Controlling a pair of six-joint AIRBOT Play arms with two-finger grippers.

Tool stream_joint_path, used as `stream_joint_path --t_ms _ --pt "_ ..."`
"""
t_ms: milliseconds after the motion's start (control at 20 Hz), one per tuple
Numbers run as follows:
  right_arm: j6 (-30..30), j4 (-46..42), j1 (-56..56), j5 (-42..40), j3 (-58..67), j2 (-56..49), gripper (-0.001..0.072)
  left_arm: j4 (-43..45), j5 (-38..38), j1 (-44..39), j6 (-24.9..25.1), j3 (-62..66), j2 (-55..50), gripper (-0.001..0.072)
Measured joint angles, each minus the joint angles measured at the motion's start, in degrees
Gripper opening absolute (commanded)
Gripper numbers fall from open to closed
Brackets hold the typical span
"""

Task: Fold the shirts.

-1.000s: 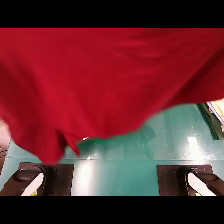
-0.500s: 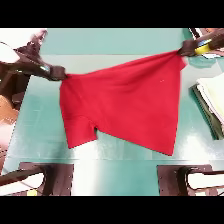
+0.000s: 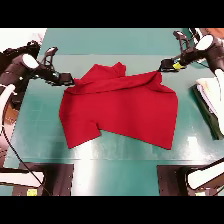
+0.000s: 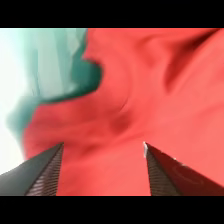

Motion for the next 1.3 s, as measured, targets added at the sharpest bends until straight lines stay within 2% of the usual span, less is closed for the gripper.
stream_joint_path --t_ms 150,350,600,800,850,900,1000,1200,1300 --pt "-1.86 2.10 -3.19 4.52 -4.94 5.01 0.0366 0.22 -6.05 6.10 1.11 -1.68 2.82 0.0590" --pt "-3.37 12.15 -8.35 6.08 -15.91 13.79 0.0366 -0.48 -10.36 11.32 2.01 -10.97 6.38 0.0591" --pt "-4.13 17.40 -11.39 3.87 -27.19 22.67 0.0366 -4.83 -7.48 13.03 4.00 -22.73 7.58 0.0590" --pt "-4.39 18.62 -12.04 2.19 -33.11 27.41 0.0366 -7.37 -5.46 13.40 4.57 -26.71 7.93 0.0589" --pt "-4.42 18.84 -12.09 1.97 -34.12 28.22 0.0366 -7.82 -5.07 13.38 4.74 -27.17 7.96 0.0493" --pt "-4.44 19.04 -12.11 1.86 -34.95 28.81 0.0366 -8.13 -4.46 13.38 4.81 -27.56 7.93 0.0302" --pt "-4.46 18.97 -12.28 1.44 -36.89 29.94 0.0366 -8.46 -3.48 13.29 5.22 -28.22 7.76 0.0026" --pt "-4.11 18.21 -14.32 1.40 -43.91 33.00 0.0366 -11.89 -3.37 13.35 7.06 -27.93 8.55 0.0028" --pt "-2.38 14.56 -16.35 2.19 -48.81 35.32 0.0372 -12.68 -3.48 13.38 7.74 -27.36 10.08 0.0028"
